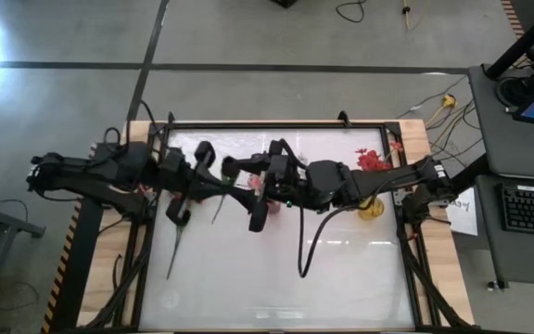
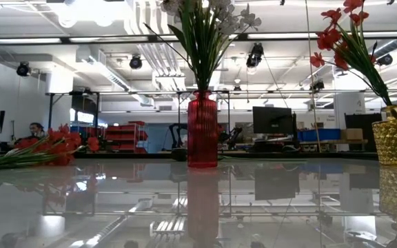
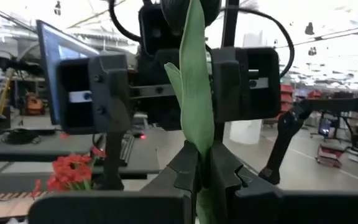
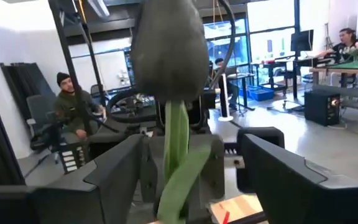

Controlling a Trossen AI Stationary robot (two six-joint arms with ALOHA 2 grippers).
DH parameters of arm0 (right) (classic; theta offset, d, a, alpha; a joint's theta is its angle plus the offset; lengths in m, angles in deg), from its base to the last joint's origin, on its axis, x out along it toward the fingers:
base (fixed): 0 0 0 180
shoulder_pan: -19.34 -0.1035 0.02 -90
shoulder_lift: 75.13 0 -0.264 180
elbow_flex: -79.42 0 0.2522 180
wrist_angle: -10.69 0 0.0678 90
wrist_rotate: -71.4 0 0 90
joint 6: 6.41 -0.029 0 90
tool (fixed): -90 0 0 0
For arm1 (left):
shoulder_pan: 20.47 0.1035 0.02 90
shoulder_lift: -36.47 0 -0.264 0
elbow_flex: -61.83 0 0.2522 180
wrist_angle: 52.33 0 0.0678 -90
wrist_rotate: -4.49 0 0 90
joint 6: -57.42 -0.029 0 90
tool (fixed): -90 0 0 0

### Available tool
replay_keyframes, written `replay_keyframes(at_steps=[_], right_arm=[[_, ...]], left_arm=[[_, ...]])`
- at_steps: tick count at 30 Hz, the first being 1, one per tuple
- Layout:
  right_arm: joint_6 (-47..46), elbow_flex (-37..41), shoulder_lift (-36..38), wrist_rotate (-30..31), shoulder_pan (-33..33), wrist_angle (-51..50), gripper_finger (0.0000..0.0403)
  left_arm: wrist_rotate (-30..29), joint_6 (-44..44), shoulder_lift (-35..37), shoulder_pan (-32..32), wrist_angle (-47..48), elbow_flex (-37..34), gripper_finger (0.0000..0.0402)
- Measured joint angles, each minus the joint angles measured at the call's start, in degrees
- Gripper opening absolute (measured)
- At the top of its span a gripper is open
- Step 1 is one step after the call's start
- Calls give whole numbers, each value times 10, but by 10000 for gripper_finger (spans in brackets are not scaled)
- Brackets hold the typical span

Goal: Sort flowers into vase by color
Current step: Put the left black flower into the yellow vase

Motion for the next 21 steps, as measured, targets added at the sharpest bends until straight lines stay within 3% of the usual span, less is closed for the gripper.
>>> replay_keyframes(at_steps=[8,21], right_arm=[[-32,0,4,0,-5,-6,187],[-54,0,3,1,-5,-40,20]], left_arm=[[-4,-19,-16,-3,-2,28,0],[-21,-13,-28,-3,25,29,1]])
